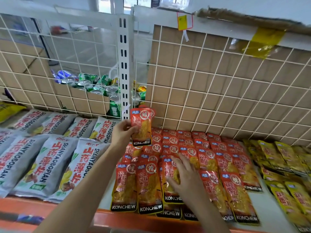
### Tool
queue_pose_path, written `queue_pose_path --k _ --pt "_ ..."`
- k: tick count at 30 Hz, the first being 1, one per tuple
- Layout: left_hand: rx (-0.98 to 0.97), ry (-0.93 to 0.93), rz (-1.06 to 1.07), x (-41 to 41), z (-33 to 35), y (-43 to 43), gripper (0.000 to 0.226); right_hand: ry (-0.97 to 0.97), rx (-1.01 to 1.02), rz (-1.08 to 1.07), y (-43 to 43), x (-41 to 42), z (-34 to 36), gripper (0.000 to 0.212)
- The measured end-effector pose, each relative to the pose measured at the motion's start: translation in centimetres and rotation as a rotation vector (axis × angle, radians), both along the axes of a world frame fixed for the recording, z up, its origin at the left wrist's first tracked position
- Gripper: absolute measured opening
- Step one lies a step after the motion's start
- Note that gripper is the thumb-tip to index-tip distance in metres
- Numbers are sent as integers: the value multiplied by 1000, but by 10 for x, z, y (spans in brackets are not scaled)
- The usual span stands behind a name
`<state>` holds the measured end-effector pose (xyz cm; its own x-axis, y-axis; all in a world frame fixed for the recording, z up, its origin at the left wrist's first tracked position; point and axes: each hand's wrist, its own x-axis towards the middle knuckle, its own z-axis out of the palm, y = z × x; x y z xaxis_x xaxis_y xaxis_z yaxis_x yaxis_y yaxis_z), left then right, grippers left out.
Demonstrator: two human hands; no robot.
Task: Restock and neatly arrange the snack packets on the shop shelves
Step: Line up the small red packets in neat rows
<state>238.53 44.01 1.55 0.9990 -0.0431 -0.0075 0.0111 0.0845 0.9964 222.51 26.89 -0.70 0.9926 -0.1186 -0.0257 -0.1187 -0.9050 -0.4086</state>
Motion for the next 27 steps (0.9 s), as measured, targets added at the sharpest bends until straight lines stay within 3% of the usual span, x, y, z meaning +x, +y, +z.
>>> queue_pose_path --k 5,10,12,18,22,27 --pt "-144 -82 39 -18 16 5 11 -155 94 3 0 1 5 65" --pt "-16 60 -207 -68 22 -3 10 -251 687 -85 5 6 21 73" --pt "3 51 -259 -86 17 -13 11 -233 820 -106 8 10 22 72" --pt "93 7 -311 -110 3 -19 14 -196 865 -207 5 12 10 55" --pt "393 -177 -190 -107 -10 -1 21 -192 818 -294 -5 2 10 67" --pt "727 -356 -32 -110 -24 24 21 -159 690 -245 -8 -14 6 63"
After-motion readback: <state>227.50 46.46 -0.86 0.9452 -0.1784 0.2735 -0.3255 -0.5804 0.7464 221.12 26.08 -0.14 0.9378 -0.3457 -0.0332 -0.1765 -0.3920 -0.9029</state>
